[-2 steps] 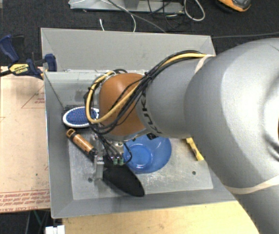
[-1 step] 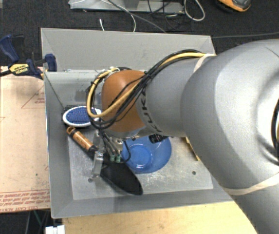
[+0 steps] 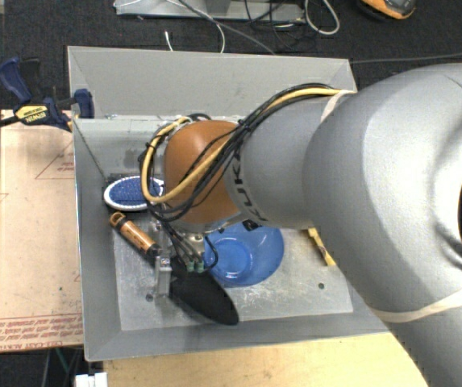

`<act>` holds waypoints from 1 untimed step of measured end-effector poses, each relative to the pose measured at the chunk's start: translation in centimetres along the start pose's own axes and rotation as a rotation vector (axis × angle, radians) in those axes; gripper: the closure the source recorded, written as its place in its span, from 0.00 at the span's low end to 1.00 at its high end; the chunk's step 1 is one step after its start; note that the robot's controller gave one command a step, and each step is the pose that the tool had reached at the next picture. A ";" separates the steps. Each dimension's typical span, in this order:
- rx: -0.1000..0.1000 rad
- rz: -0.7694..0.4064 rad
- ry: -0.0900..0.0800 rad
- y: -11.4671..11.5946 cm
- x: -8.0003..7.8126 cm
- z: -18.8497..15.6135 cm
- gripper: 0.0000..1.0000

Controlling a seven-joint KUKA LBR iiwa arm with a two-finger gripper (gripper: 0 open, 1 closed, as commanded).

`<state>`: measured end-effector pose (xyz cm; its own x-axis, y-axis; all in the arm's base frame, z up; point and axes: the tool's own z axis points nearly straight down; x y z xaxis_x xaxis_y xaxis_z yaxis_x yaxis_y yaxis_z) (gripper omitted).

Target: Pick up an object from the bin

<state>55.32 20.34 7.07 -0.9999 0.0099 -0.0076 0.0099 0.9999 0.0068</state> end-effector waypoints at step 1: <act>0.002 0.158 0.007 -0.7 -0.8 0.1 1.00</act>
Offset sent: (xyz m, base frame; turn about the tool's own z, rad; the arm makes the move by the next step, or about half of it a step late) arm 0.0000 0.0000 0.0000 0.0000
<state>56.09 19.64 6.93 -0.9859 0.1676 0.0008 0.1676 0.9858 0.0056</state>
